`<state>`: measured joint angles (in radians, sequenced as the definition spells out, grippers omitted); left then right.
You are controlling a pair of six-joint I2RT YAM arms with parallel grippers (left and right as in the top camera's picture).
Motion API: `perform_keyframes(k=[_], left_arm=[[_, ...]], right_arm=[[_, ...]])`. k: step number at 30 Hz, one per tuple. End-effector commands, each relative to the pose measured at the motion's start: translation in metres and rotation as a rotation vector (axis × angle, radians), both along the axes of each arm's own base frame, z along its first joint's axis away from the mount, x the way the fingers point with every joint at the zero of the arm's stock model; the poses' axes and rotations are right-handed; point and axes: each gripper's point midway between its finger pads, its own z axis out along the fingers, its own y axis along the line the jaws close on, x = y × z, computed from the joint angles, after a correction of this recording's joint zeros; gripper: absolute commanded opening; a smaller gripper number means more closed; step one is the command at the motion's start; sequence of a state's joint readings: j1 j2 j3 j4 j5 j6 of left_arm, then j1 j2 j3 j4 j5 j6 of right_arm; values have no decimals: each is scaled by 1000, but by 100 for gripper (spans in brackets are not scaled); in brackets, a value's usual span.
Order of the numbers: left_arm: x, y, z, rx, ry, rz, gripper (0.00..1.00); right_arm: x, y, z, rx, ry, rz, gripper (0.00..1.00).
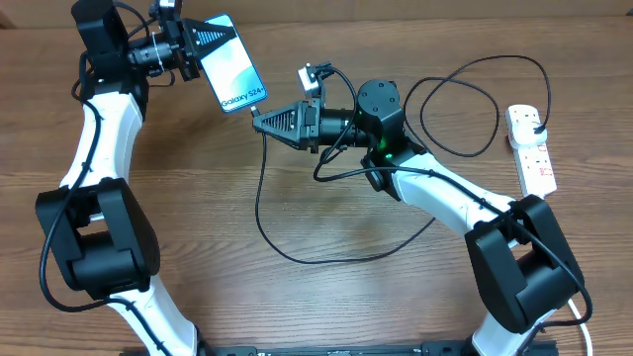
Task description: Plug charger to phone and switch on socket
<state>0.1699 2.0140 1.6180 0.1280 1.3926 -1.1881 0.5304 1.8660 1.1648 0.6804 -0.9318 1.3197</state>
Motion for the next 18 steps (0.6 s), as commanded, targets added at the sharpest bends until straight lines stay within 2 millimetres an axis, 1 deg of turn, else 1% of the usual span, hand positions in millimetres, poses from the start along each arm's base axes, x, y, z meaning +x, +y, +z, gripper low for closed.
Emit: perform_keyframes(k=[1, 6, 13, 18], left_arm=[[-11, -7, 26, -2, -55, -43, 4], [-11, -8, 26, -1, -55, -45, 4], [-13, -19, 26, 10, -86, -63, 4], [-12, -22, 25, 11, -84, -62, 4]], right_arm=[[6, 0, 10, 18, -11, -18, 4], [6, 0, 11, 20, -14, -21, 4], [6, 0, 11, 20, -14, -21, 4], [6, 0, 11, 20, -14, -21, 4]])
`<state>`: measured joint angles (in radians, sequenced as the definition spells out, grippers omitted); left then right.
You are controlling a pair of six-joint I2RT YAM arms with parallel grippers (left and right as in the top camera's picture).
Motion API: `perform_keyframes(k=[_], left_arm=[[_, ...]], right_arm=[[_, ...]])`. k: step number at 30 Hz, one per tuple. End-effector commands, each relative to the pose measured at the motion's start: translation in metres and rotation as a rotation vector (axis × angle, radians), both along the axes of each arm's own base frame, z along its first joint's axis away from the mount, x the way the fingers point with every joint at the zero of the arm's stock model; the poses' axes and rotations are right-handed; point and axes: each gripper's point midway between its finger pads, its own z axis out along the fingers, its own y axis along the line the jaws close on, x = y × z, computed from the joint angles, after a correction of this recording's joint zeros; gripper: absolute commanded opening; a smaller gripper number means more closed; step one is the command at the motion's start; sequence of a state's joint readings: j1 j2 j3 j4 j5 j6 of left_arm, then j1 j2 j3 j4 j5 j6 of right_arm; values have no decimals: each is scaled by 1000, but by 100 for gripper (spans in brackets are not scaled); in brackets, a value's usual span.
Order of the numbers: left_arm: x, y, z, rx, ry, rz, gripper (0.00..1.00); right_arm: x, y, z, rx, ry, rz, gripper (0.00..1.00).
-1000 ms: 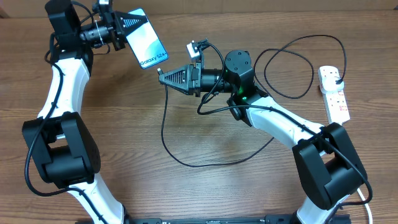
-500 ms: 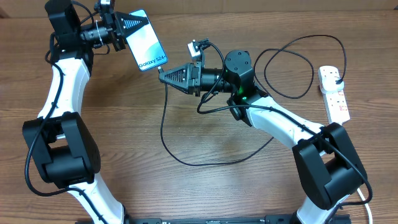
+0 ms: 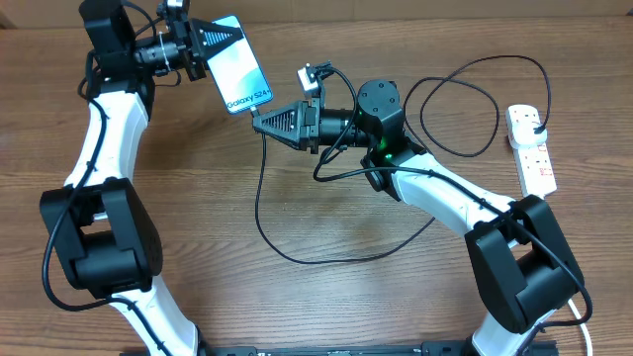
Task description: Plug charger to phone and switch on socket
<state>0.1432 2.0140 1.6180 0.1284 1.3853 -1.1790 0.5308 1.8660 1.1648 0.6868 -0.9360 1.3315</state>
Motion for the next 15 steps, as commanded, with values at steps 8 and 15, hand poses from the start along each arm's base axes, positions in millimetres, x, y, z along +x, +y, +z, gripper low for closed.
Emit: perform_keyframes(k=[8, 15], left_arm=[[-11, -9, 26, 3, -68, -42, 4], [-11, -10, 25, -8, -32, -43, 4]], right_arm=[[8, 0, 10, 16, -20, -30, 4], [10, 0, 10, 17, -16, -41, 4]])
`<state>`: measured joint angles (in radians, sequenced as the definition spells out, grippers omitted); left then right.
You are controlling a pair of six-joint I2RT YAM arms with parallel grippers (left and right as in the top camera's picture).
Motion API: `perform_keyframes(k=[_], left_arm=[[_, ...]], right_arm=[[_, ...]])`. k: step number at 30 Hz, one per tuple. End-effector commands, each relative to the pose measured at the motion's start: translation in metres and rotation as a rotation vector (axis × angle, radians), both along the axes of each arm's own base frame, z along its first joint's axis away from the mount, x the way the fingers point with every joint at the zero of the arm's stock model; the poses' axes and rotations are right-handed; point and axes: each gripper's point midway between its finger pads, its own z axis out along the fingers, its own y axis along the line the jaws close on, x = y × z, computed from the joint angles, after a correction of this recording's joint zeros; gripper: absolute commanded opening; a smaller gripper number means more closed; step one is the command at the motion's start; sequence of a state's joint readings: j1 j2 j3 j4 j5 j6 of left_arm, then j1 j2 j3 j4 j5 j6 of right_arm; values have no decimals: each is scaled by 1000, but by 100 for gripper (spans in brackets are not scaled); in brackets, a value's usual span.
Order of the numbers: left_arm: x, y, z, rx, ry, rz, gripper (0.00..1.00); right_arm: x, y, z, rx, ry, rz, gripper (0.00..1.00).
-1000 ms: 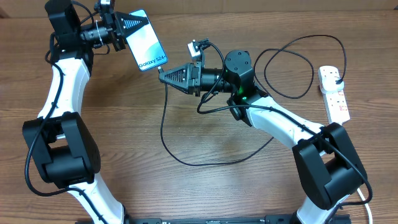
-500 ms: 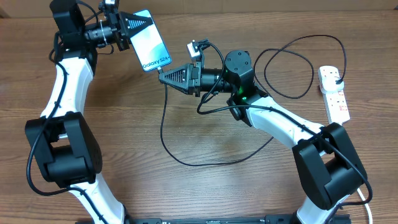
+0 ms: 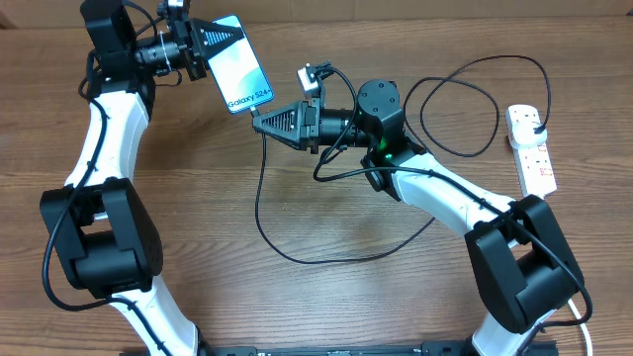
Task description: Plug charger to phone and switch on socket
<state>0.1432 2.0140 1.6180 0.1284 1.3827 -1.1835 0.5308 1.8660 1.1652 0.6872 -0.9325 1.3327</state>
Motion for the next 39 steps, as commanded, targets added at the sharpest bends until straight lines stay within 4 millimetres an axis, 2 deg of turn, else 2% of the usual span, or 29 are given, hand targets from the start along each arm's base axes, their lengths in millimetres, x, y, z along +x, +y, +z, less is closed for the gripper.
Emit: perform_keyframes(k=[1, 39], left_arm=[[-12, -10, 26, -8, -37, -47, 4], [-21, -11, 28, -20, -38, -100, 4]], right_arm=[[9, 0, 9, 16, -16, -38, 4], [13, -1, 10, 20, 7, -60, 4]])
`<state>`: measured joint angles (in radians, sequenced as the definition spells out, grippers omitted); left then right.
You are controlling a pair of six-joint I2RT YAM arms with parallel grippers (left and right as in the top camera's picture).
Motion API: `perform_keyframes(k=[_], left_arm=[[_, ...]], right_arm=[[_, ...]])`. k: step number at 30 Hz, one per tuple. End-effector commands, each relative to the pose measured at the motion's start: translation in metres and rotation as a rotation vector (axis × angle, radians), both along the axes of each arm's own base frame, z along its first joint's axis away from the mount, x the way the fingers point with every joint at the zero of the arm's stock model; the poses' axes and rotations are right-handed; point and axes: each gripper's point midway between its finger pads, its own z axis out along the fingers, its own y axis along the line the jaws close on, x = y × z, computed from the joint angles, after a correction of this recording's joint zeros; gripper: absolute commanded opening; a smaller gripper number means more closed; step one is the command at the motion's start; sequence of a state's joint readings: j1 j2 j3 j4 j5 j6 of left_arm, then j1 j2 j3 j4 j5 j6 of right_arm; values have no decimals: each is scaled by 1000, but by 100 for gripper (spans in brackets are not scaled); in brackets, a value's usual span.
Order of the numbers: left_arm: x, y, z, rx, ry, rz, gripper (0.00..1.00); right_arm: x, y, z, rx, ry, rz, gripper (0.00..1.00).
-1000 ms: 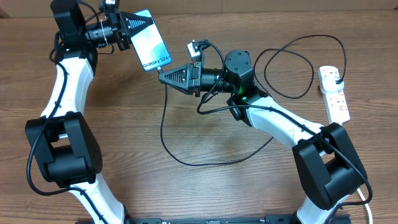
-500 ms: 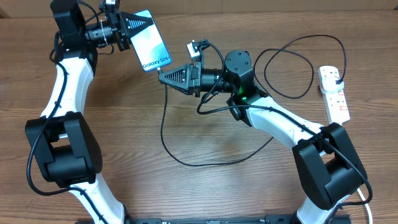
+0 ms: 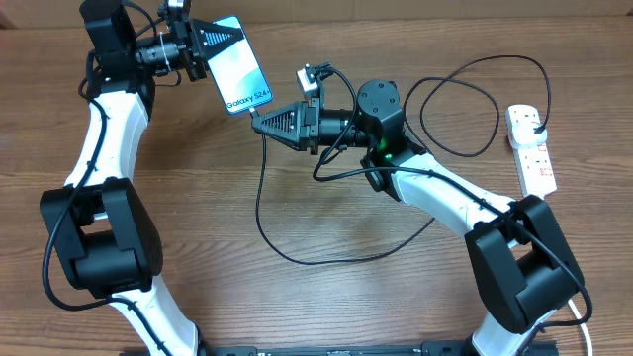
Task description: Plug charger to phone and switch on socket
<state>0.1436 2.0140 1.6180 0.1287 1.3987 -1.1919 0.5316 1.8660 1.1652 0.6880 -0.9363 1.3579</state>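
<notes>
A light-blue phone (image 3: 240,62) marked "Galaxy S24" is held above the table, my left gripper (image 3: 220,40) shut on its upper end. Its lower edge points down-right. My right gripper (image 3: 259,121) is shut on the charger plug (image 3: 254,116), whose tip meets the phone's bottom edge; whether it is seated cannot be told. The black cable (image 3: 297,252) drops from the plug, loops across the table and runs to the white socket strip (image 3: 531,148) at the far right, where its adapter (image 3: 534,121) is plugged in.
The black cable makes a large loop (image 3: 460,109) at the back right, between my right arm and the socket strip. Both arm bases stand at the table's front edge. The wooden table (image 3: 198,198) carries nothing else.
At first the phone sat slightly left and lower in my left gripper, its bottom edge near the plug held by my right gripper. It then shifted a little right toward the plug and has stayed there; the right arm kept still throughout.
</notes>
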Motion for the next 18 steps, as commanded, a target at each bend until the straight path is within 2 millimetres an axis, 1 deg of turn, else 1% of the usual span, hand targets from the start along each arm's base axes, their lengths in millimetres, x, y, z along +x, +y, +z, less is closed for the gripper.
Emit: perform_keyframes(k=[1, 7, 15, 18], left_arm=[[-17, -10, 27, -13, -45, -80, 4], [-16, -9, 26, -11, -45, -69, 4], [-15, -9, 26, -10, -45, -66, 4], [-15, -9, 26, -10, -45, -66, 4]], right_arm=[[15, -1, 10, 17, -17, -68, 4], [17, -2, 10, 18, -18, -78, 4], [25, -11, 10, 17, -17, -99, 4], [25, -11, 10, 17, -17, -100, 4]])
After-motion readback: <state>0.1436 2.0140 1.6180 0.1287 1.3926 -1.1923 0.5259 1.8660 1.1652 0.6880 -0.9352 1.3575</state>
